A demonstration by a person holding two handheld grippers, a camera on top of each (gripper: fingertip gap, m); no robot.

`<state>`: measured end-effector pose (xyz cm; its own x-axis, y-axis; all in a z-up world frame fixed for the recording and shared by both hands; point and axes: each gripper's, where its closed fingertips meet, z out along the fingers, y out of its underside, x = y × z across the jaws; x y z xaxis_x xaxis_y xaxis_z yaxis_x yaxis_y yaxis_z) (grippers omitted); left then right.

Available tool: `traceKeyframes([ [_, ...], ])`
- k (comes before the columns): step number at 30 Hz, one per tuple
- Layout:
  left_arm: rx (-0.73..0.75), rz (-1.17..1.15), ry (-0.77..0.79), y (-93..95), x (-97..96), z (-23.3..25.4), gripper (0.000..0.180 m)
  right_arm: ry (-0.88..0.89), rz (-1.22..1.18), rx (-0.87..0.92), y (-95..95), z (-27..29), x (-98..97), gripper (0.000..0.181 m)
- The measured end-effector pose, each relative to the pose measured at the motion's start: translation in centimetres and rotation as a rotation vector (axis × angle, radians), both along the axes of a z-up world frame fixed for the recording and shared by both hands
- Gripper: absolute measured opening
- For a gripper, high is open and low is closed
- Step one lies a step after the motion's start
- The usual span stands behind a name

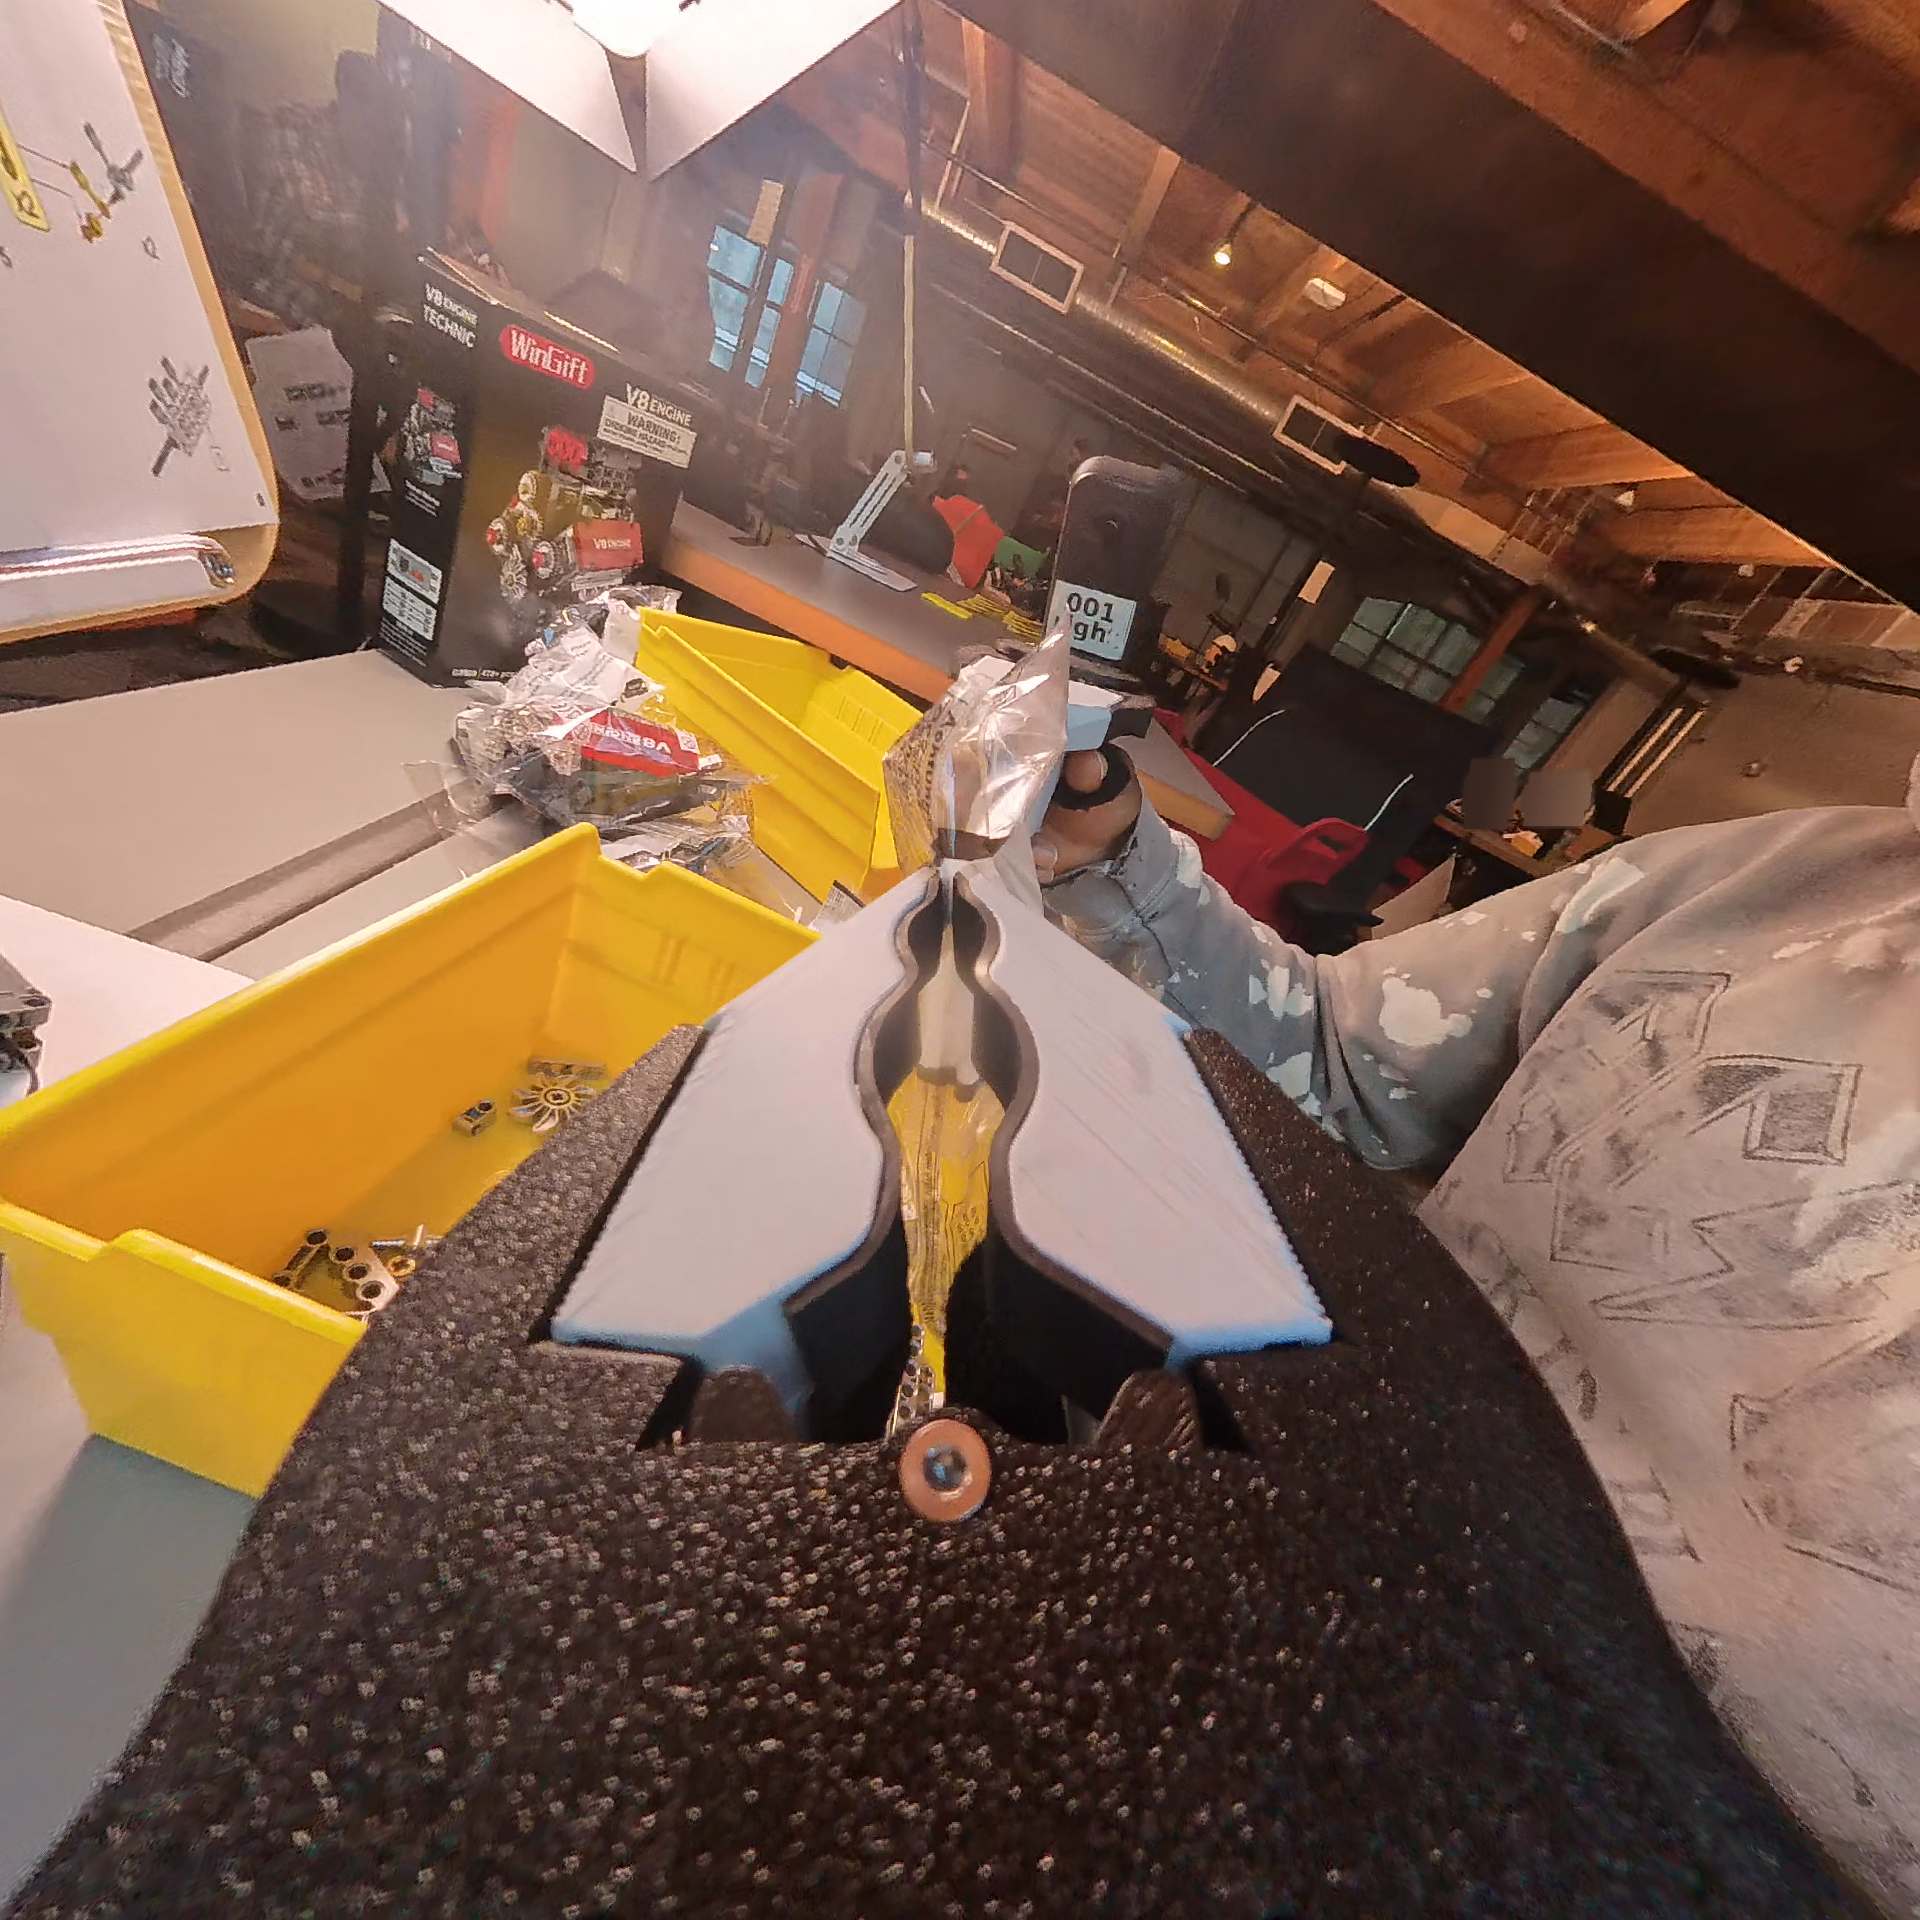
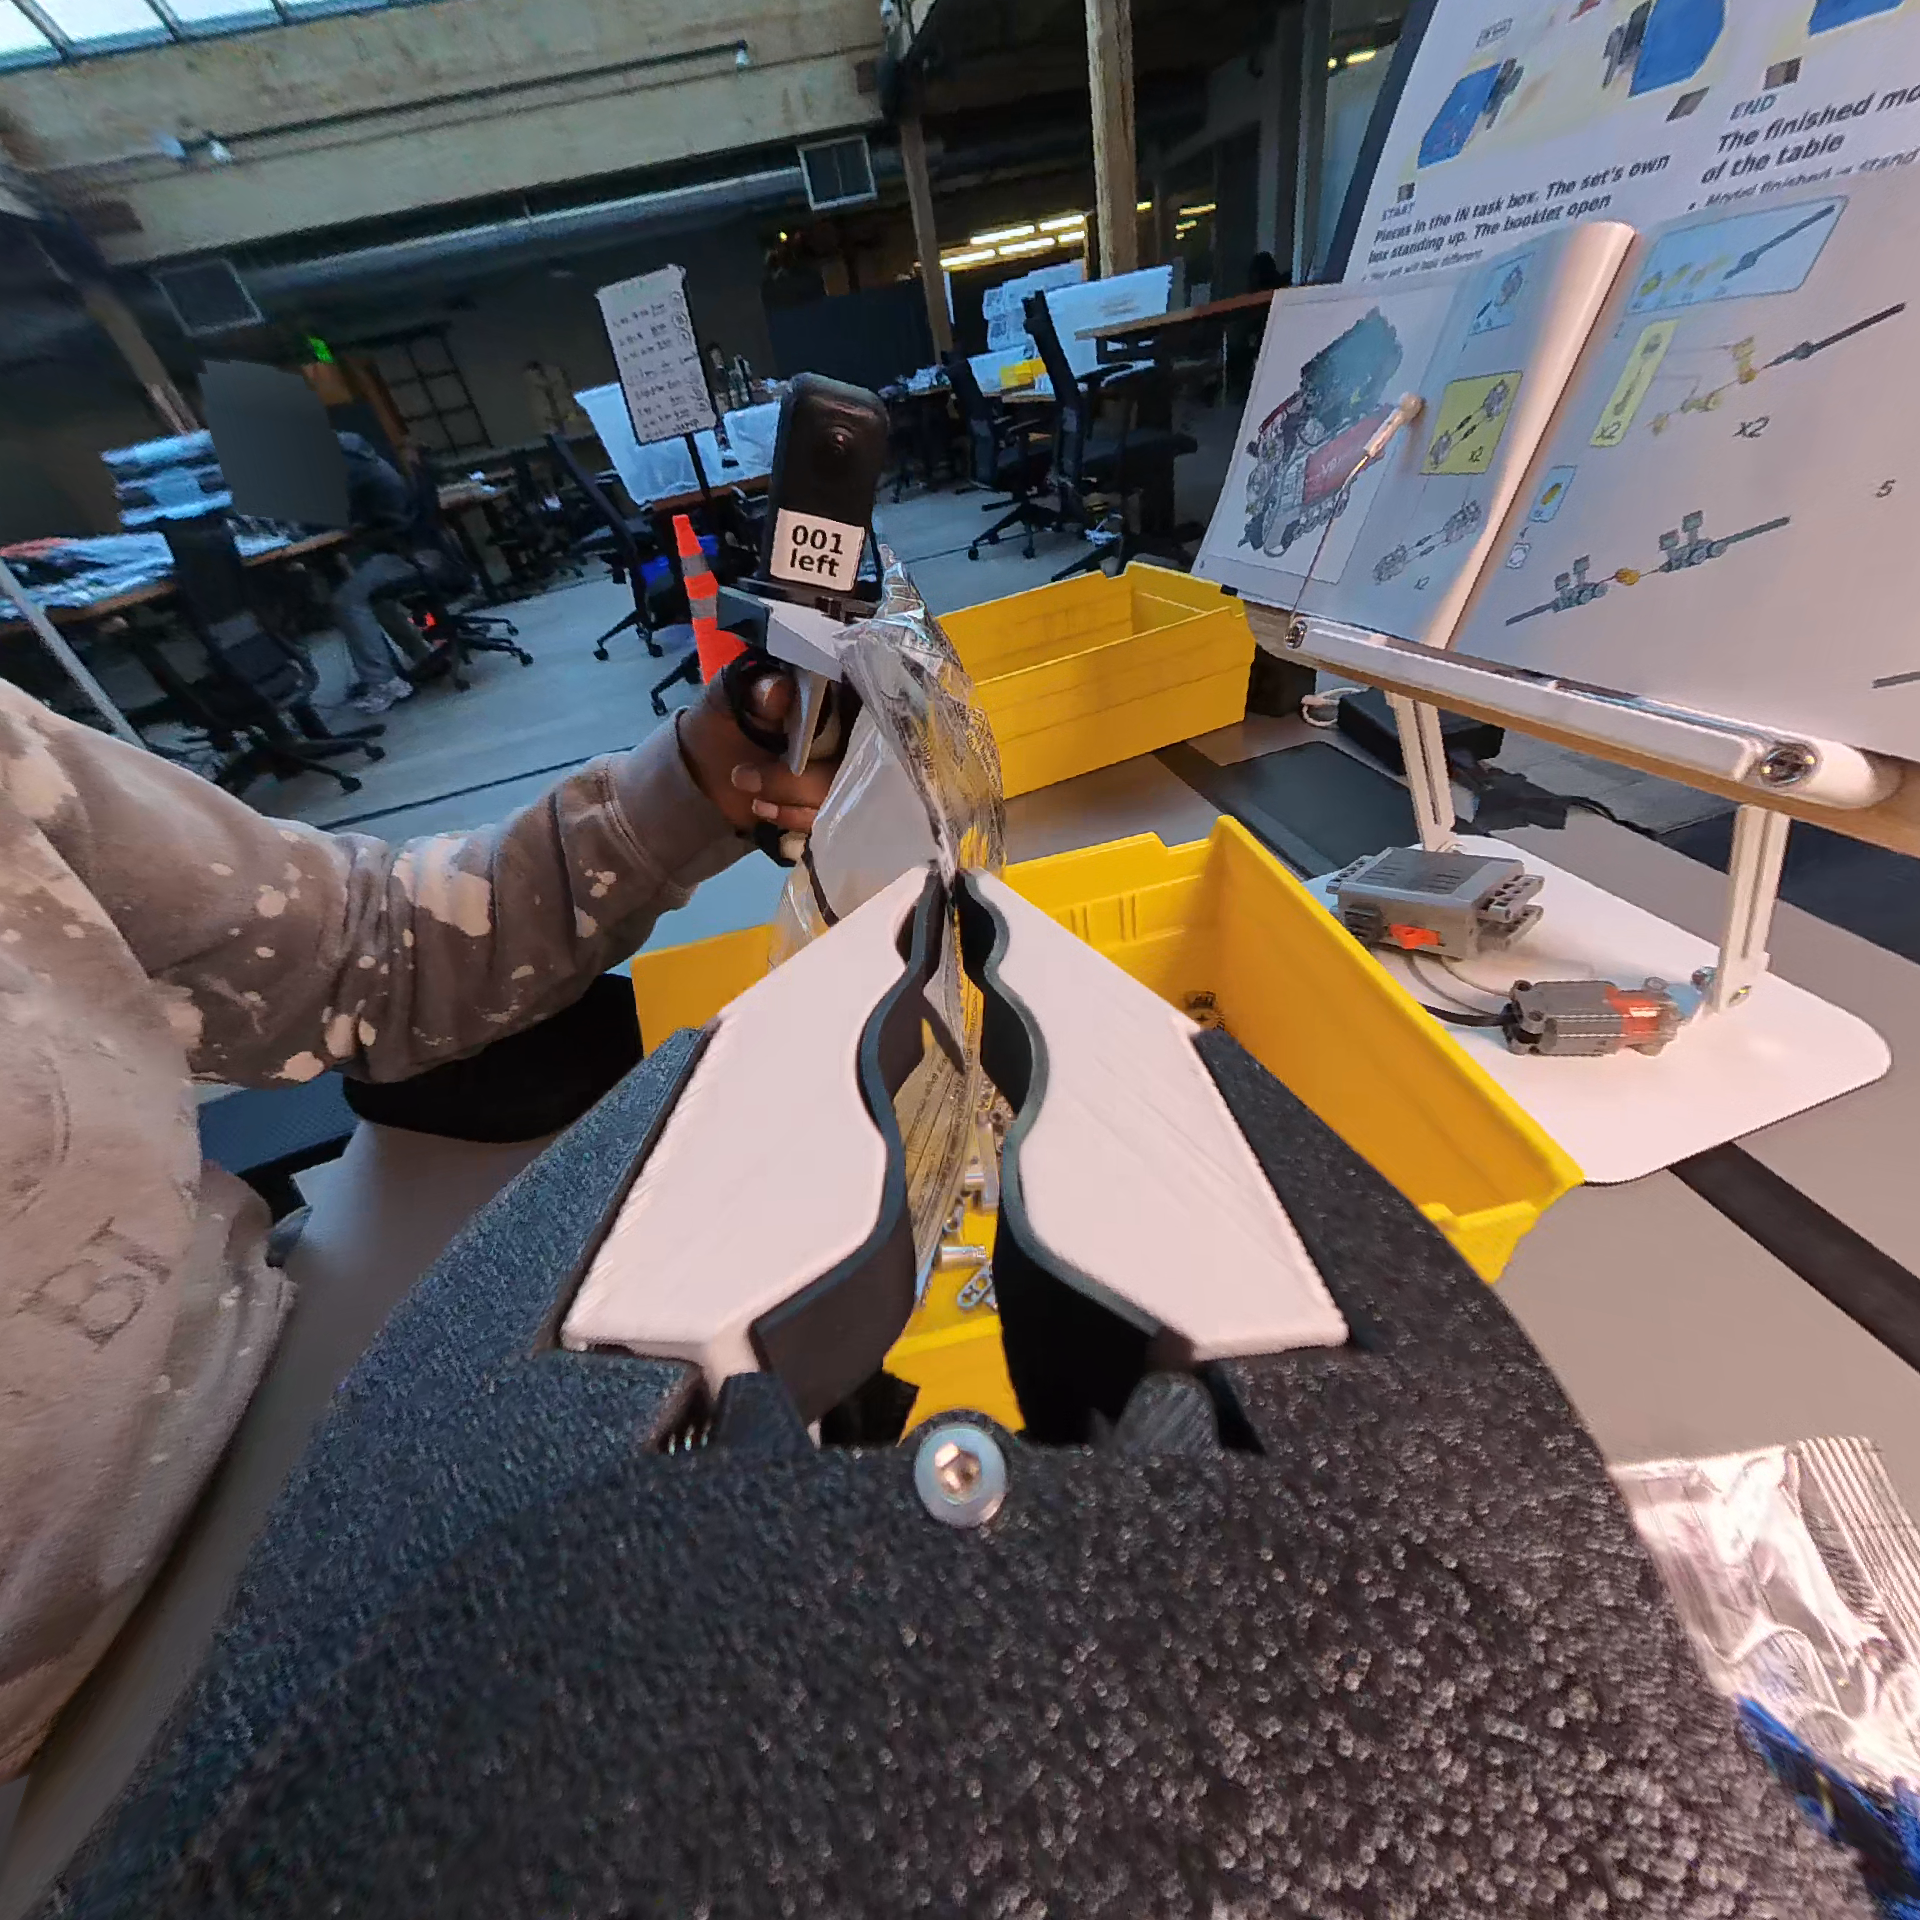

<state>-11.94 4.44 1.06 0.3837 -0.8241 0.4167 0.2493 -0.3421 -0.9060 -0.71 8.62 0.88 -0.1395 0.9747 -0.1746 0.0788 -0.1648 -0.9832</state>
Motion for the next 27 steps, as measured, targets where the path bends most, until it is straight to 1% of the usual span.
traceKeyframes([
  [2, 0.022, 0.0, -0.013, -0.1, 0.0, 0.3, 0.0, -0.009, -0.003, 0.04, -0.3, -0.3, -0.2, 0.006],
  [4, 0.033, -0.012, -0.014, -0.4, 0.3, 0.5, 0.0, 0.006, -0.004, 0.077, -0.7, 0.0, -0.5, 0.027],
  [6, 0.028, -0.027, 0.015, -0.5, 0.7, 0.1, 0.0, 0.014, -0.033, 0.108, -0.6, 0.2, -0.8, 0.038],
  [7, 0.026, -0.024, 0.028, -0.5, 0.9, -0.1, 0.0, 0.023, -0.038, 0.127, -0.7, 0.3, -0.8, 0.04],
  [8, 0.017, -0.02, 0.038, -0.4, 1.0, -0.3, 0.0, 0.03, -0.023, 0.143, -1.0, 0.4, -0.8, 0.032],
  [9, 0.007, -0.017, 0.051, -0.3, 1.2, -0.6, 0.0, 0.035, -0.009, 0.155, -1.4, 0.5, -0.8, 0.013],
  [10, 0.003, -0.015, 0.067, -0.2, 1.3, -0.9, 0.0, 0.044, -0.027, 0.166, -1.3, 0.7, -0.8, 0.001],
  [12, 0.017, -0.02, 0.063, -0.2, 1.5, -0.8, 0.0, 0.048, -0.029, 0.13, -1.1, 0.9, -0.7, 0.0],
  [14, 0.044, -0.03, 0.048, -0.5, 1.5, -0.5, 0.005, 0.072, -0.007, 0.075, -1.1, 1.2, -0.5, 0.0],
  [15, 0.059, -0.034, 0.055, -0.6, 1.5, -0.6, 0.013, 0.087, -0.015, 0.064, -0.9, 1.4, -0.4, 0.0],
  [18, 0.083, -0.058, 0.132, -1.0, 2.2, -1.7, 0.044, 0.146, 0.01, 0.019, -1.0, 2.4, 0.0, 0.0],
  [19, 0.085, -0.059, 0.163, -1.0, 2.5, -2.2, 0.048, 0.162, 0.016, 0.006, -1.0, 2.7, 0.2, 0.0],
  [20, 0.09, -0.067, 0.19, -1.1, 2.8, -2.6, 0.048, 0.167, 0.017, 0.003, -1.0, 2.8, 0.2, 0.0],
  [21, 0.096, -0.085, 0.216, -1.4, 3.3, -2.9, 0.044, 0.17, 0.01, 0.006, -1.0, 2.9, 0.2, 0.0],
  [24, 0.128, -0.111, 0.292, -1.9, 4.0, -3.6, 0.015, 0.174, 0.007, 0.009, -0.9, 3.0, 0.4, 0.0],
  [25, 0.139, -0.097, 0.305, -1.8, 3.9, -3.6, 0.009, 0.179, 0.006, 0.005, -0.8, 3.1, 0.4, 0.0],
  [27, 0.157, -0.075, 0.317, -1.6, 3.5, -3.3, 0.003, 0.177, 0.017, 0.006, -0.8, 3.2, 0.7, 0.0],
])
